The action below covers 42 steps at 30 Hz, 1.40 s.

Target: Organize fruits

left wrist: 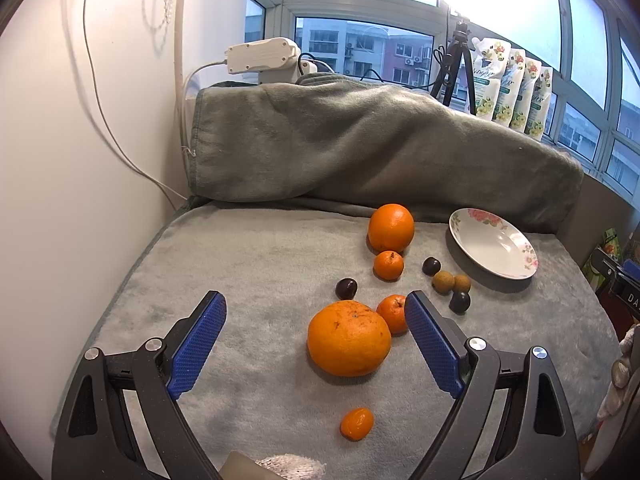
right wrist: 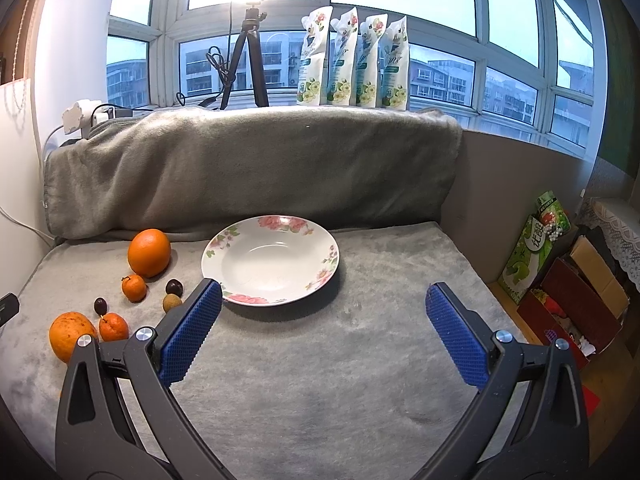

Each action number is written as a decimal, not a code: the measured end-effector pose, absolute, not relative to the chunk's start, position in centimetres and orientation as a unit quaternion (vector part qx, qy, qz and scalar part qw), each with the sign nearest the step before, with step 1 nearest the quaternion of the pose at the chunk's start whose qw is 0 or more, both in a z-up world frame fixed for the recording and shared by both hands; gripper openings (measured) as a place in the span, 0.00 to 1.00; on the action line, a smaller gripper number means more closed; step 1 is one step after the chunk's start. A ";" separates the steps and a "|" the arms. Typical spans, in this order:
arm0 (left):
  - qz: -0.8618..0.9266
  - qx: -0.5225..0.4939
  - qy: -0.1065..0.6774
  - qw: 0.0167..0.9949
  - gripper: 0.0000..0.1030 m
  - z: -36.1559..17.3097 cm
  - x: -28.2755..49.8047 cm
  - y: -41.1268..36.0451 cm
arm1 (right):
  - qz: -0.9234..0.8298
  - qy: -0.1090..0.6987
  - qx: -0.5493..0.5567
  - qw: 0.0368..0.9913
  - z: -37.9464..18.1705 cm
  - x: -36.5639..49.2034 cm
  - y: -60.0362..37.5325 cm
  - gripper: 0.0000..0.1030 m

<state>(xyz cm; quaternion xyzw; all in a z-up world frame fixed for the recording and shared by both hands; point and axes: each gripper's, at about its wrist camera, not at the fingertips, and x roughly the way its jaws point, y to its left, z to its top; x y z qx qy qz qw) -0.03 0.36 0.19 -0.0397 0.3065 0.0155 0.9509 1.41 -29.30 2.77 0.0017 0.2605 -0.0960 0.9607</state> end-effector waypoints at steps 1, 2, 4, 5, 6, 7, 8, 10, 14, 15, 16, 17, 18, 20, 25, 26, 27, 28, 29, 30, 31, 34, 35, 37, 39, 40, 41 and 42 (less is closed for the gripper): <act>0.015 -0.040 0.306 0.951 0.88 0.2 0.0 0.3 | -0.096 0.260 0.001 0.961 2.7 1.4 -29.3 1.00; 0.015 -0.040 0.306 0.951 0.88 0.2 0.0 0.4 | -0.095 0.260 0.002 0.961 2.7 1.4 -29.4 1.00; 0.015 -0.039 0.306 0.951 0.88 0.3 0.0 0.4 | -0.094 0.260 0.002 0.961 2.7 1.4 -29.3 1.00; 0.015 -0.040 0.306 0.951 0.88 0.3 0.0 0.4 | -0.094 0.259 0.001 0.961 2.7 1.4 -29.3 1.00; 0.015 -0.040 0.306 0.951 0.88 0.4 0.1 0.4 | -0.093 0.259 0.001 0.961 2.7 1.4 -29.3 1.00; 0.015 -0.039 0.306 0.951 0.88 0.4 0.1 0.4 | -0.093 0.259 0.001 0.961 2.7 1.4 -29.3 1.00; 0.015 -0.040 0.307 0.951 0.88 0.4 0.1 0.4 | -0.093 0.259 0.001 0.961 2.7 1.5 -29.3 1.00; 0.014 -0.041 0.307 0.951 0.88 0.5 0.1 0.4 | -0.093 0.260 0.001 0.961 2.7 1.5 -29.3 1.00; 0.015 -0.041 0.307 0.951 0.88 0.4 0.0 0.3 | -0.093 0.260 0.002 0.961 2.7 1.4 -29.3 1.00; 0.014 -0.041 0.307 0.951 0.88 0.5 0.0 0.3 | -0.093 0.260 0.002 0.961 2.7 1.4 -29.3 1.00; 0.015 -0.041 0.307 0.951 0.88 0.5 0.0 0.3 | -0.093 0.259 0.001 0.961 2.7 1.4 -29.3 1.00; 0.015 -0.041 0.307 0.951 0.88 0.5 0.0 0.3 | -0.093 0.259 0.001 0.961 2.7 1.4 -29.3 1.00; 0.015 -0.042 0.307 0.951 0.88 0.5 0.0 0.3 | -0.093 0.258 0.001 0.962 2.7 1.4 -29.3 1.00; 0.015 -0.042 0.307 0.951 0.88 0.5 0.0 0.3 | -0.092 0.256 0.001 0.962 2.7 1.3 -29.3 1.00; 0.015 -0.042 0.306 0.951 0.88 0.5 0.0 0.2 | -0.091 0.256 0.000 0.962 2.7 1.2 -29.1 1.00; 0.015 -0.042 0.306 0.951 0.88 0.5 0.0 0.2 | -0.092 0.256 0.001 0.962 2.8 1.2 -29.2 1.00; 0.015 -0.041 0.306 0.951 0.88 0.5 0.0 0.2 | -0.092 0.256 0.001 0.962 2.7 1.2 -29.1 1.00; 0.015 -0.041 0.306 0.951 0.88 0.5 0.0 0.2 | -0.092 0.256 0.000 0.962 2.7 1.2 -29.1 1.00; 0.015 -0.041 0.306 0.951 0.88 0.5 0.0 0.2 | -0.092 0.256 -0.001 0.962 2.7 1.2 -29.1 1.00; 0.015 -0.042 0.306 0.951 0.88 0.5 0.0 0.2 | -0.092 0.256 0.000 0.962 2.7 1.2 -29.1 1.00; 0.014 -0.042 0.306 0.951 0.88 0.5 0.0 0.2 | -0.091 0.255 0.000 0.962 2.7 1.2 -29.2 1.00; 0.015 -0.042 0.306 0.951 0.88 0.5 0.0 0.2 | -0.092 0.256 0.000 0.962 2.7 1.3 -29.1 1.00; 0.015 -0.042 0.306 0.951 0.88 0.5 0.0 0.2 | -0.092 0.255 0.000 0.963 2.7 1.2 -29.2 1.00; 0.015 -0.042 0.305 0.951 0.88 0.5 -0.1 0.1 | -0.091 0.256 0.000 0.962 2.7 1.3 -29.1 1.00; 0.015 -0.042 0.305 0.951 0.88 0.4 0.0 0.1 | -0.091 0.256 0.000 0.962 2.7 1.2 -29.2 1.00; 0.015 -0.042 0.306 0.951 0.88 0.4 0.0 0.1 | -0.091 0.255 0.000 0.963 2.7 1.2 -29.1 1.00; 0.015 -0.043 0.306 0.951 0.88 0.4 -0.1 0.2 | -0.091 0.256 -0.001 0.962 2.7 1.3 -29.1 1.00; 0.015 -0.043 0.306 0.951 0.88 0.4 -0.1 0.1 | -0.090 0.256 -0.001 0.962 2.7 1.3 -29.0 1.00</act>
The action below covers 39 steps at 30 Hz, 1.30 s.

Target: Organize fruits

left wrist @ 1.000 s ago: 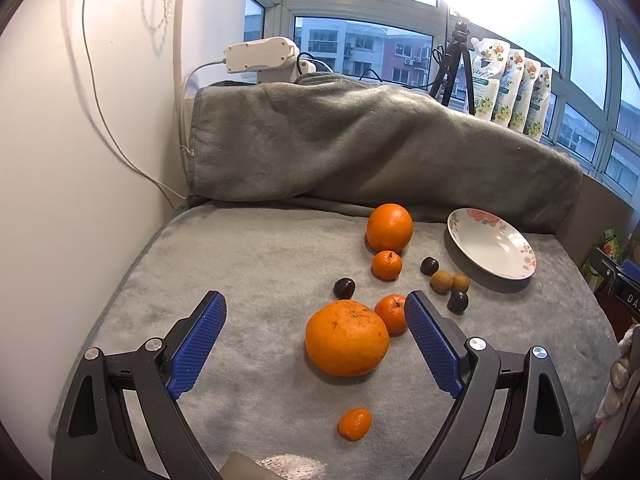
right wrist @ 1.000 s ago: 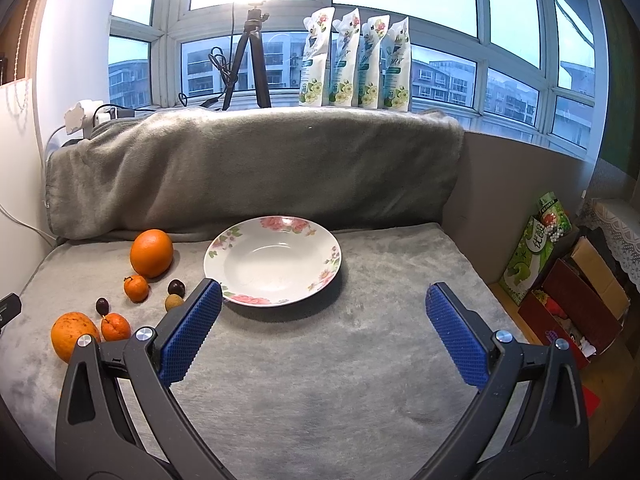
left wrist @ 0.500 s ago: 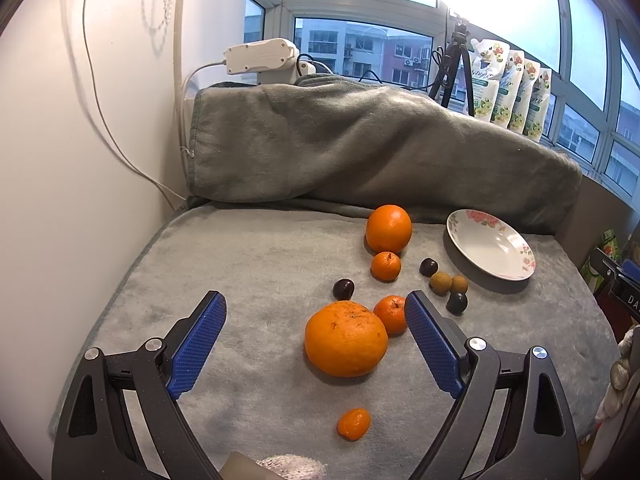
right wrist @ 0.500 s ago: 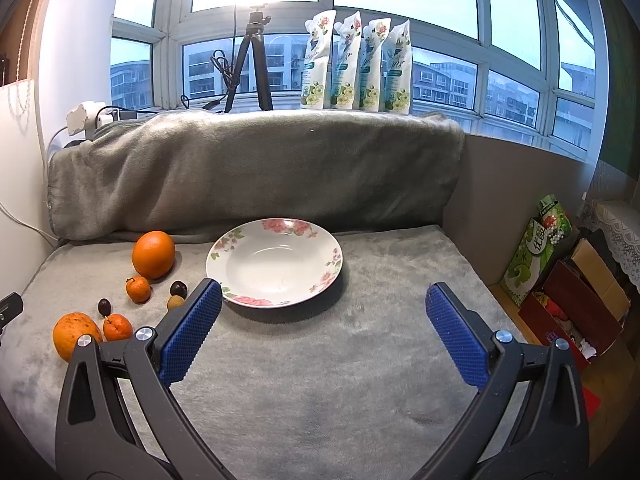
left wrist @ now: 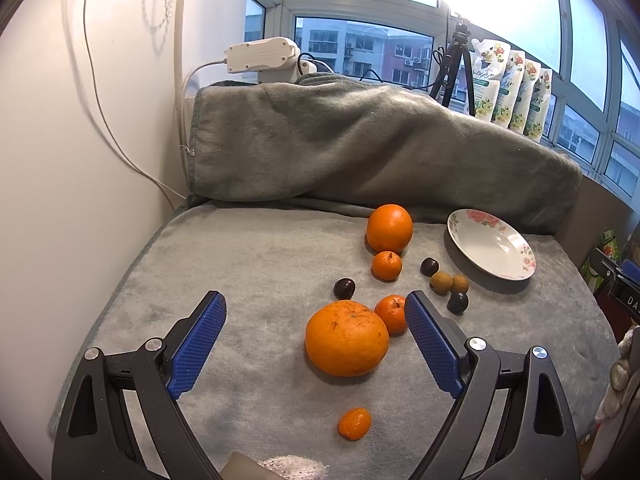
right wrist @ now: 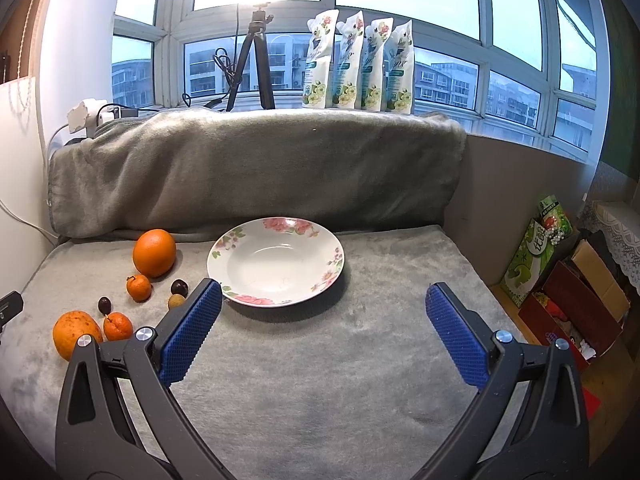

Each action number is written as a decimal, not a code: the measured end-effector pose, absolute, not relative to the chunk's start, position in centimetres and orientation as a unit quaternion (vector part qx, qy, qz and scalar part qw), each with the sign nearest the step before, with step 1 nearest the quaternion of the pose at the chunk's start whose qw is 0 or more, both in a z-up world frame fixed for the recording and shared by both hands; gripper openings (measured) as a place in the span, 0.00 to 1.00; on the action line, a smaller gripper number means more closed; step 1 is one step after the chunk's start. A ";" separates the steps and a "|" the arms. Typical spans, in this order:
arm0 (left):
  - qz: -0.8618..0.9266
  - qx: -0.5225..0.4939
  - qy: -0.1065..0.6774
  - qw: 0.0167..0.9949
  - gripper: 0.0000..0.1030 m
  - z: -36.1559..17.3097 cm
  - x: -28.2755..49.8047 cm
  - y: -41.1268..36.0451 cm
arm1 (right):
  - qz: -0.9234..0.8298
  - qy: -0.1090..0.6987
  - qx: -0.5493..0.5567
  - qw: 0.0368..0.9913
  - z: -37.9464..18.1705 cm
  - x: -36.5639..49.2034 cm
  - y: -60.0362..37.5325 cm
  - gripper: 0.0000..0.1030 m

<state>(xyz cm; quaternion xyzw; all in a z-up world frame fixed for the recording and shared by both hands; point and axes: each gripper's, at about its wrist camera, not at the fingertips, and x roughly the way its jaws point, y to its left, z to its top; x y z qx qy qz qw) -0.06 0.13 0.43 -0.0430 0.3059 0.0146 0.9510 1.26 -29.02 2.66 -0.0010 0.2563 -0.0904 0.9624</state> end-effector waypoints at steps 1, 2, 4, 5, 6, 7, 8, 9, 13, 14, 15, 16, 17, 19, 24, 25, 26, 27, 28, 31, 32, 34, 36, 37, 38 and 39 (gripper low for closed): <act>0.015 -0.043 0.306 0.951 0.88 0.4 0.0 0.1 | -0.090 0.257 -0.001 0.962 2.6 1.3 -29.0 1.00; 0.015 -0.043 0.306 0.951 0.88 0.4 0.0 0.2 | -0.091 0.256 -0.001 0.962 2.7 1.3 -29.0 1.00; 0.014 -0.043 0.306 0.951 0.88 0.4 -0.1 0.2 | -0.090 0.257 -0.002 0.962 2.6 1.3 -28.8 1.00; 0.014 -0.044 0.307 0.951 0.88 0.3 0.0 0.3 | -0.089 0.257 -0.003 0.962 2.6 1.3 -28.8 1.00; 0.014 -0.044 0.307 0.951 0.88 0.2 0.0 0.3 | -0.089 0.258 -0.003 0.962 2.5 1.3 -28.7 1.00; 0.014 -0.044 0.307 0.950 0.88 0.2 0.0 0.3 | -0.089 0.258 -0.003 0.962 2.5 1.3 -28.7 1.00; 0.014 -0.044 0.308 0.950 0.88 0.1 0.0 0.3 | -0.088 0.258 -0.004 0.962 2.5 1.4 -28.6 1.00; 0.014 -0.044 0.309 0.950 0.88 0.1 0.1 0.4 | -0.087 0.259 -0.004 0.962 2.4 1.4 -28.6 1.00; 0.016 -0.043 0.312 0.949 0.88 -0.2 0.2 0.5 | -0.084 0.264 -0.006 0.961 2.2 1.7 -28.5 1.00; 0.016 -0.043 0.313 0.949 0.88 -0.2 0.3 0.6 | -0.084 0.265 -0.006 0.961 2.2 1.7 -28.5 1.00; 0.017 -0.043 0.314 0.948 0.88 -0.3 0.3 0.7 | -0.082 0.266 -0.006 0.961 2.2 1.8 -28.4 1.00; 0.018 -0.042 0.315 0.948 0.88 -0.4 0.3 0.7 | -0.079 0.267 -0.006 0.960 2.2 1.9 -28.4 1.00; 0.019 -0.042 0.316 0.948 0.88 -0.4 0.4 0.8 | -0.076 0.268 -0.005 0.960 2.2 1.9 -28.3 1.00; 0.022 -0.041 0.317 0.947 0.88 -0.5 0.3 1.0 | -0.068 0.270 -0.004 0.960 2.1 2.0 -28.2 1.00; 0.027 -0.039 0.325 0.945 0.88 -1.0 0.4 1.7 | -0.039 0.283 -0.002 0.958 1.6 2.5 -27.9 1.00; 0.028 -0.039 0.327 0.944 0.88 -1.2 0.4 1.9 | -0.034 0.286 0.000 0.958 1.5 2.7 -27.8 1.00; 0.030 -0.039 0.329 0.943 0.88 -1.3 0.4 2.1 | -0.026 0.289 0.002 0.957 1.4 2.8 -27.7 1.00; 0.031 -0.041 0.330 0.942 0.88 -1.4 0.4 2.2 | -0.017 0.292 0.004 0.956 1.3 2.9 -27.6 1.00; 0.029 -0.042 0.331 0.942 0.88 -1.5 0.3 2.4 | -0.007 0.294 0.005 0.956 1.3 3.1 -27.5 1.00; 0.021 -0.053 0.337 0.940 0.88 -1.9 0.3 3.0 | 0.016 0.298 0.005 0.954 1.1 3.3 -26.9 1.00; 0.017 -0.056 0.337 0.940 0.88 -2.1 0.3 3.1 | 0.027 0.303 0.007 0.953 1.0 3.5 -26.6 1.00; 0.011 -0.059 0.337 0.940 0.88 -2.3 0.3 3.4 | 0.048 0.315 0.013 0.948 0.7 4.1 -26.2 1.00; 0.007 -0.059 0.336 0.940 0.88 -2.6 0.3 3.5 | 0.062 0.323 0.020 0.944 0.4 4.5 -25.8 1.00; 0.007 -0.059 0.339 0.939 0.88 -2.8 0.3 3.5 | 0.074 0.330 0.026 0.941 0.2 4.7 -25.5 1.00; 0.006 -0.060 0.343 0.937 0.88 -2.9 0.4 3.6 | 0.083 0.335 0.031 0.938 0.1 4.9 -25.4 1.00; 0.003 -0.061 0.348 0.935 0.88 -3.1 0.6 3.6 | 0.096 0.342 0.038 0.934 -0.1 5.1 -25.1 1.00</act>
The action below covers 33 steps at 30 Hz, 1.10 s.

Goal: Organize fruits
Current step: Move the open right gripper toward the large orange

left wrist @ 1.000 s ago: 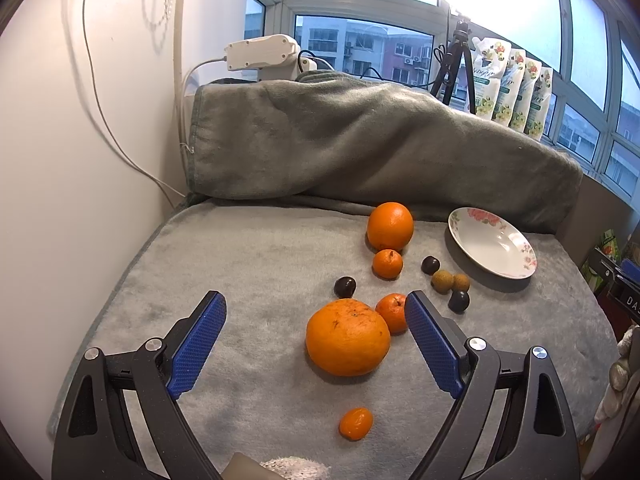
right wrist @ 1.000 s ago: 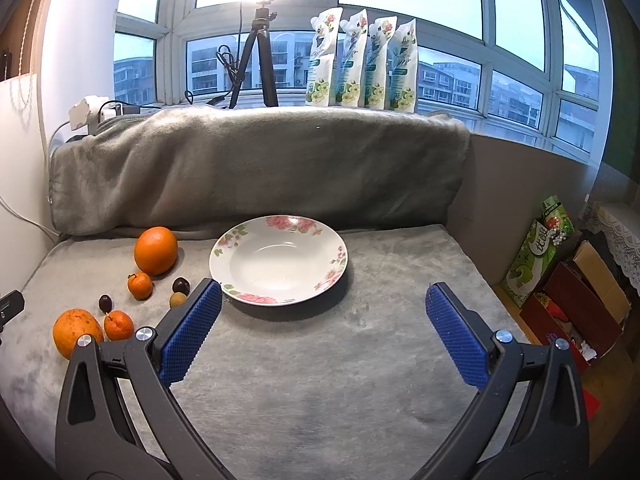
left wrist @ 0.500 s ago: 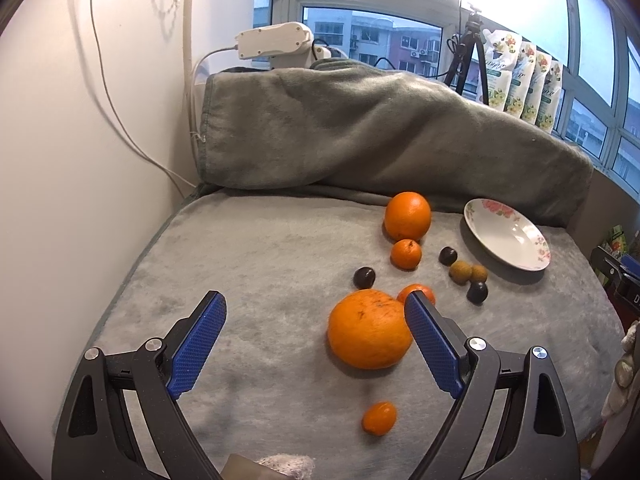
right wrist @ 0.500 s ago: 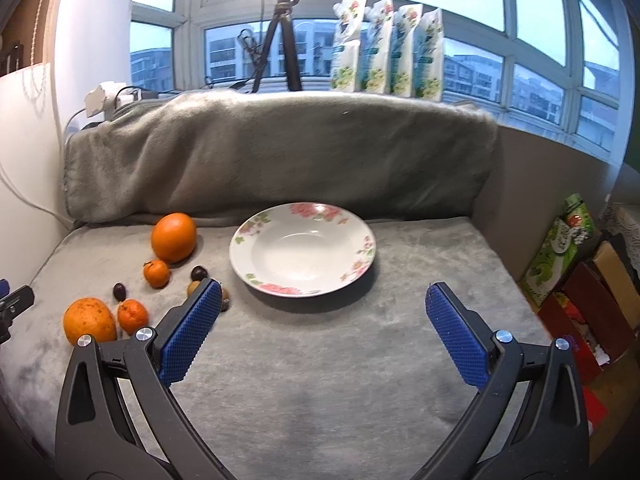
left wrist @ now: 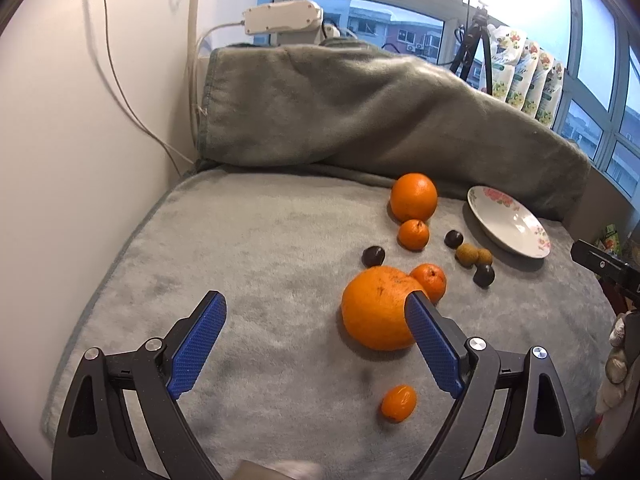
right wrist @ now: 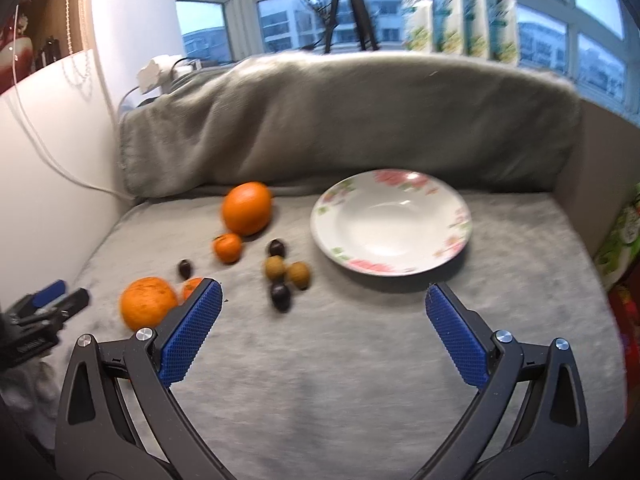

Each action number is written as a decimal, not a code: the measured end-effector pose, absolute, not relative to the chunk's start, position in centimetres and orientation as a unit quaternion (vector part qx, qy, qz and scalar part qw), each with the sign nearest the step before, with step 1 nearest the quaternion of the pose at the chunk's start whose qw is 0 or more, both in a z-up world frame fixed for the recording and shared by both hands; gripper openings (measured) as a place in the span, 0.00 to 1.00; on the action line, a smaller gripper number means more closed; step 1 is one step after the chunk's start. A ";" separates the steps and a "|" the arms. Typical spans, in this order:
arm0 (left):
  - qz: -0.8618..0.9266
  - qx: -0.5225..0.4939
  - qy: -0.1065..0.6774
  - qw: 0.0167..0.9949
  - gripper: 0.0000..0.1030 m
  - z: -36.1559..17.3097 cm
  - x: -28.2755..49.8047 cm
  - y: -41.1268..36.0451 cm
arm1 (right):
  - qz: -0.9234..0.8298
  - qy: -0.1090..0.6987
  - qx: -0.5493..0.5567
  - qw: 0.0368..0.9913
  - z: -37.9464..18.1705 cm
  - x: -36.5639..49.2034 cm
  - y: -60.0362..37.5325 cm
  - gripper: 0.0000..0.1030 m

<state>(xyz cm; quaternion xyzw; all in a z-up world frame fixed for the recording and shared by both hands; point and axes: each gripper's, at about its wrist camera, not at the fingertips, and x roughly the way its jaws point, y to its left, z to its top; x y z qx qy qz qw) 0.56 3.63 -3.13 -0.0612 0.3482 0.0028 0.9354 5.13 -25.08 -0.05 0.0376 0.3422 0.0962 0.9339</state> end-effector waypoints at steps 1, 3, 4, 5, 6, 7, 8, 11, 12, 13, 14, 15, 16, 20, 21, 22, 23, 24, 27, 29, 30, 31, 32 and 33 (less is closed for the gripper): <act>0.000 -0.064 0.352 0.934 0.88 -3.3 0.7 3.7 | 0.109 0.349 0.043 0.930 -0.3 5.4 -24.7 1.00; -0.005 -0.074 0.362 0.929 0.88 -3.9 1.0 4.0 | 0.126 0.357 0.049 0.924 -0.6 5.6 -23.8 1.00; -0.009 -0.081 0.366 0.927 0.88 -4.2 1.0 4.2 | 0.134 0.361 0.050 0.922 -0.8 5.7 -23.3 1.00; -0.016 -0.089 0.369 0.925 0.88 -4.4 1.1 4.4 | 0.139 0.364 0.049 0.920 -1.0 5.8 -22.8 1.00; -0.021 -0.095 0.371 0.923 0.88 -4.6 1.1 4.5 | 0.146 0.368 0.048 0.917 -1.2 6.0 -22.2 1.00; -0.028 -0.103 0.373 0.922 0.88 -4.8 1.1 4.6 | 0.153 0.371 0.050 0.914 -1.4 6.1 -21.6 1.00; -0.040 -0.110 0.377 0.919 0.88 -5.0 1.2 4.7 | 0.160 0.376 0.052 0.911 -1.5 6.2 -21.2 1.00; -0.072 -0.128 0.379 0.914 0.87 -5.3 1.3 4.8 | 0.181 0.391 0.067 0.900 -1.9 6.7 -20.0 1.00; -0.079 -0.128 0.377 0.914 0.86 -5.3 1.3 4.7 | 0.187 0.394 0.071 0.897 -2.1 6.8 -19.7 1.00; -0.085 -0.126 0.376 0.914 0.84 -5.3 1.3 4.5 | 0.194 0.399 0.075 0.893 -2.3 7.0 -19.1 0.99; -0.092 -0.124 0.377 0.913 0.82 -5.3 1.4 4.4 | 0.198 0.402 0.075 0.891 -2.4 7.1 -18.7 0.98; -0.100 -0.123 0.377 0.912 0.78 -5.3 1.5 4.2 | 0.202 0.405 0.074 0.889 -2.6 7.2 -18.3 0.96; -0.108 -0.125 0.379 0.911 0.73 -5.4 1.7 4.1 | 0.210 0.410 0.074 0.885 -2.8 7.4 -17.7 0.95; -0.129 -0.134 0.392 0.901 0.61 -6.0 2.4 3.8 | 0.237 0.424 0.081 0.871 -3.3 7.8 -16.2 0.92; -0.130 -0.133 0.395 0.899 0.61 -6.2 2.6 3.8 | 0.243 0.426 0.080 0.868 -3.4 7.9 -15.8 0.90; -0.132 -0.133 0.398 0.898 0.61 -6.3 2.7 3.7 | 0.248 0.429 0.078 0.865 -3.5 8.0 -15.5 0.88; -0.135 -0.133 0.402 0.896 0.61 -6.6 2.8 3.6 | 0.252 0.432 0.076 0.863 -3.6 8.1 -15.1 0.86; -0.139 -0.137 0.404 0.894 0.61 -6.7 2.8 3.6 | 0.258 0.435 0.075 0.859 -3.7 8.2 -14.7 0.85; -0.148 -0.150 0.409 0.888 0.61 -7.1 3.1 3.7 | 0.271 0.443 0.077 0.851 -4.1 8.5 -13.9 0.84; -0.152 -0.153 0.412 0.886 0.61 -7.3 3.2 3.7 | 0.277 0.449 0.075 0.846 -4.4 8.6 -13.5 0.80; -0.153 -0.153 0.413 0.885 0.60 -7.3 3.3 3.7 | 0.280 0.454 0.074 0.843 -4.6 8.7 -13.3 0.75; -0.155 -0.154 0.413 0.884 0.58 -7.4 3.3 3.8 | 0.286 0.460 0.077 0.837 -4.8 8.9 -13.1 0.73; -0.157 -0.155 0.414 0.883 0.58 -7.4 3.4 3.8 | 0.291 0.465 0.081 0.833 -5.0 9.1 -13.1 0.73; -0.158 -0.155 0.413 0.883 0.58 -7.5 3.4 3.8 | 0.295 0.471 0.086 0.827 -5.3 9.3 -13.0 0.72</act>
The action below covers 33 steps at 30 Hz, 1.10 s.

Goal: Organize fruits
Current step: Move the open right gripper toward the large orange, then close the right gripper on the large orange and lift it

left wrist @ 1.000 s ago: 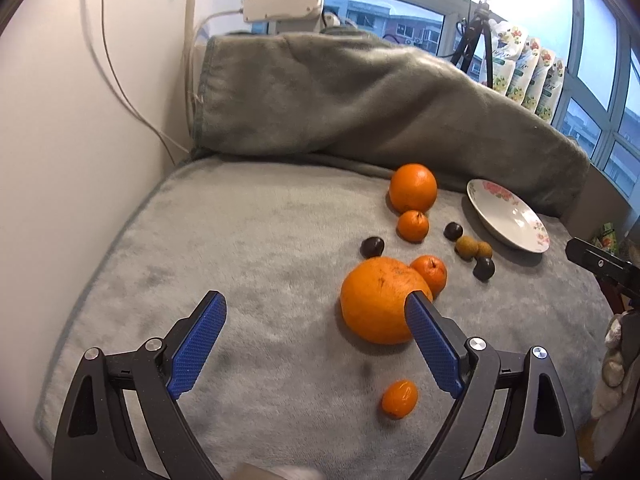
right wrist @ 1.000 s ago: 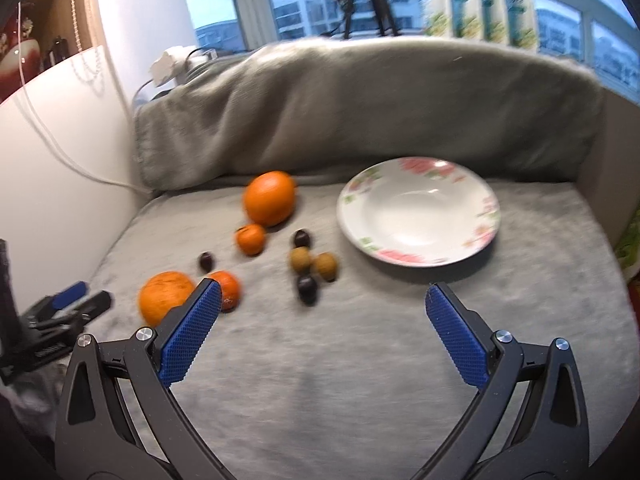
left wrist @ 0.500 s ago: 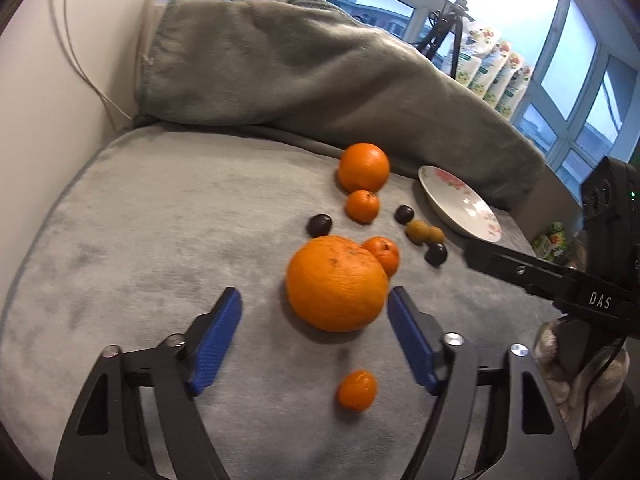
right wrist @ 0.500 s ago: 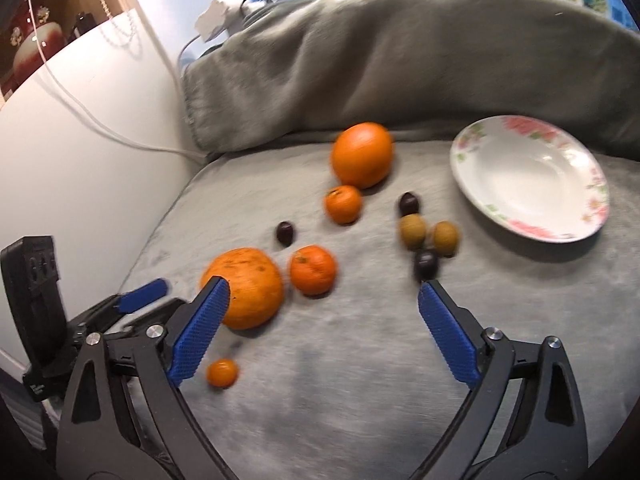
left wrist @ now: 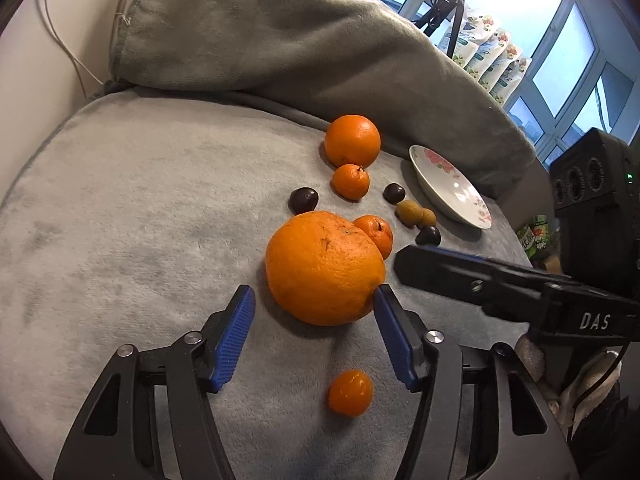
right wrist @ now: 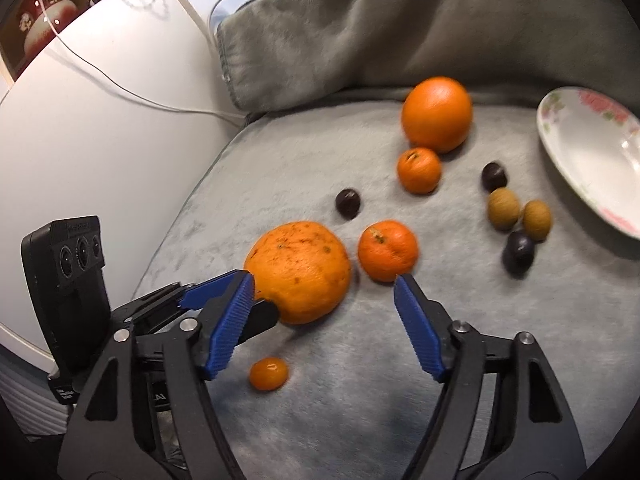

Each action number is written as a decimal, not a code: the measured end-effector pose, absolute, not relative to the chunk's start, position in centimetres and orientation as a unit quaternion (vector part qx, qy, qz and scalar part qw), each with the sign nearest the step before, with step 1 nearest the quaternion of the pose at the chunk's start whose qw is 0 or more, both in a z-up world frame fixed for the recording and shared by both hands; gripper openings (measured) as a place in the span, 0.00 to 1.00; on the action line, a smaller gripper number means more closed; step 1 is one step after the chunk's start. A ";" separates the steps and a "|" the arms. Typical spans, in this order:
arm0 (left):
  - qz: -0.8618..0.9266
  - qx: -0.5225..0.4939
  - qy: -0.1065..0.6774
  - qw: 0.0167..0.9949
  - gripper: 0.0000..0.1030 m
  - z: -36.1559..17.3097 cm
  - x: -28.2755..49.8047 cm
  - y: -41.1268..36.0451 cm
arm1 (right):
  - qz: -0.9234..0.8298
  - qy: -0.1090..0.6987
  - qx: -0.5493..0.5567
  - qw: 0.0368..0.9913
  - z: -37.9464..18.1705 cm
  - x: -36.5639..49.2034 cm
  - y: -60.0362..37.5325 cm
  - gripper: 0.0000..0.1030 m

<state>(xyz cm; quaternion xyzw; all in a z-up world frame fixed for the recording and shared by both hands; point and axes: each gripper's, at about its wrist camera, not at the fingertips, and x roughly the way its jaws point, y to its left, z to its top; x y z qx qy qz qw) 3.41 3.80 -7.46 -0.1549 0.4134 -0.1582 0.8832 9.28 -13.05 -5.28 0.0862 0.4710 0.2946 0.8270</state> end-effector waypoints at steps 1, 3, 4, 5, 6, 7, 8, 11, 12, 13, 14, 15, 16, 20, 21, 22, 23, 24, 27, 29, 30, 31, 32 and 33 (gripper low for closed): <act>-0.159 -0.155 0.413 0.883 0.58 -7.5 3.5 3.8 | 0.299 0.476 0.092 0.822 -5.5 9.4 -13.0 0.70; -0.163 -0.156 0.414 0.882 0.58 -7.6 3.5 3.8 | 0.306 0.484 0.099 0.814 -5.8 9.6 -12.8 0.67; -0.164 -0.156 0.414 0.881 0.58 -7.6 3.6 3.8 | 0.311 0.487 0.104 0.809 -6.0 9.7 -12.8 0.65; -0.166 -0.157 0.415 0.881 0.58 -7.7 3.6 3.8 | 0.313 0.490 0.107 0.807 -6.1 9.8 -12.8 0.65; -0.167 -0.156 0.415 0.880 0.58 -7.7 3.6 3.7 | 0.314 0.493 0.111 0.804 -6.2 9.9 -12.7 0.63; -0.168 -0.155 0.416 0.880 0.58 -7.7 3.6 3.7 | 0.315 0.496 0.113 0.802 -6.4 10.0 -12.7 0.62; -0.169 -0.153 0.416 0.880 0.58 -7.7 3.6 3.7 | 0.315 0.498 0.114 0.800 -6.5 10.2 -12.6 0.62; -0.172 -0.145 0.416 0.881 0.57 -7.6 3.7 3.4 | 0.320 0.505 0.120 0.793 -6.9 10.4 -12.2 0.61; -0.172 -0.143 0.415 0.882 0.57 -7.6 3.6 3.3 | 0.321 0.506 0.120 0.791 -7.0 10.5 -12.1 0.60; -0.173 -0.142 0.415 0.882 0.56 -7.6 3.6 3.3 | 0.323 0.507 0.120 0.790 -7.0 10.6 -11.9 0.60; -0.174 -0.141 0.415 0.882 0.55 -7.6 3.7 3.2 | 0.324 0.508 0.120 0.789 -7.1 10.6 -11.8 0.60; -0.175 -0.140 0.416 0.882 0.55 -7.6 3.7 3.1 | 0.325 0.508 0.119 0.788 -7.0 10.7 -11.7 0.60; -0.175 -0.138 0.415 0.882 0.55 -7.6 3.7 3.1 | 0.326 0.509 0.119 0.788 -7.1 10.7 -11.6 0.60; -0.174 -0.134 0.414 0.883 0.55 -7.7 3.8 3.0 | 0.331 0.513 0.119 0.783 -7.1 10.9 -11.4 0.60; -0.173 -0.132 0.415 0.884 0.55 -7.7 3.8 3.0 | 0.331 0.514 0.118 0.783 -7.1 10.9 -11.3 0.60; -0.172 -0.131 0.415 0.884 0.55 -7.7 3.8 2.9 | 0.331 0.512 0.115 0.784 -7.1 10.9 -11.2 0.60; -0.171 -0.128 0.415 0.884 0.55 -7.7 3.8 2.9 | 0.331 0.512 0.113 0.785 -7.0 10.8 -11.2 0.60; -0.170 -0.124 0.415 0.885 0.55 -7.8 3.8 2.8 | 0.331 0.511 0.111 0.785 -7.0 10.8 -11.2 0.60; -0.165 -0.110 0.415 0.888 0.55 -7.7 3.7 2.4 | 0.331 0.510 0.107 0.786 -6.9 10.7 -11.1 0.60; -0.162 -0.105 0.414 0.890 0.54 -7.6 3.7 2.2 | 0.331 0.508 0.103 0.788 -6.8 10.6 -11.1 0.60; -0.162 -0.104 0.414 0.890 0.54 -7.6 3.7 2.2 | 0.331 0.507 0.101 0.789 -6.8 10.6 -11.0 0.60; -0.162 -0.104 0.414 0.890 0.54 -7.6 3.7 2.2 | 0.331 0.506 0.099 0.790 -6.7 10.6 -10.9 0.60; -0.165 -0.107 0.414 0.889 0.54 -7.5 3.6 2.2 | 0.332 0.505 0.099 0.791 -6.7 10.5 -10.9 0.60; -0.165 -0.106 0.414 0.889 0.54 -7.5 3.6 2.1 | 0.332 0.504 0.099 0.791 -6.7 10.5 -11.0 0.60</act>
